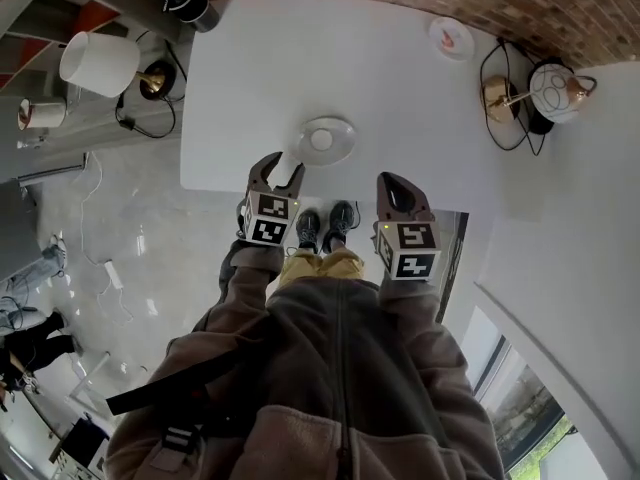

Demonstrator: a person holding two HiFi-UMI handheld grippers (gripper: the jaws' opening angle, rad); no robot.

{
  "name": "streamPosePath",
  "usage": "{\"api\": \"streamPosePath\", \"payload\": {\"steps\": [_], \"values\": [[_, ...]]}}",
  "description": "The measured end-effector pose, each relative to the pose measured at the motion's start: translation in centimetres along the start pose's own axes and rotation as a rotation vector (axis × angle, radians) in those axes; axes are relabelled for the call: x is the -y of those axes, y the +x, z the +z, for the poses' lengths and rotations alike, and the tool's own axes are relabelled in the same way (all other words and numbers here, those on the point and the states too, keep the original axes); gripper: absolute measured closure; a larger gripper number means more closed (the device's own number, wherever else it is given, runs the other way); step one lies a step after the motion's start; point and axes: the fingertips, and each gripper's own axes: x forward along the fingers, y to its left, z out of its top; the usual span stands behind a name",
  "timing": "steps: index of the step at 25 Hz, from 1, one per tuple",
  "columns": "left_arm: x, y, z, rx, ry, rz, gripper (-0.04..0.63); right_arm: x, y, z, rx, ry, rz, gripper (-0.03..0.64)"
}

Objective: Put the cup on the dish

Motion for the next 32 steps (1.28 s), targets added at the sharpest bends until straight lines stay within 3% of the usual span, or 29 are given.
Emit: {"api": "streamPosePath", "payload": {"steps": [1, 4, 6, 15, 22, 32], "values": [[-0.4, -1.1, 1.4, 0.04, 0.001, 0.021, 0.427, -0.2, -0.5, 1.0, 0.026, -0.007, -0.003, 0.617], [-1.6, -4.5, 5.9, 0.162, 0.015, 0.078, 0.459, -1.1, -2.0, 4.8, 0.113, -0.039, -0.001, 0.617], [-2.3, -7.1, 8.6, 0.235, -0.005, 0.109, 0.544, -2.0, -3.3, 7.1, 0.164, -0.062, 0.003, 0.617], [-1.9, -16.6, 18.8, 0.459, 0.019, 0.118, 0.591, -6.5, -9.9, 16.7, 0.364, -0.129, 0.075, 0.617], [-2.0, -20.4, 22.2, 0.522, 0.002, 0.131, 0.591, -8.0, -13.5, 20.3, 0.472, -0.18, 0.076, 0.617], [-0.8, -23.7, 26.4, 0.606, 0.019, 0.134, 0.591, -7.4, -17.8, 23.8, 0.618, -0.24, -0.005, 0.617]]}}
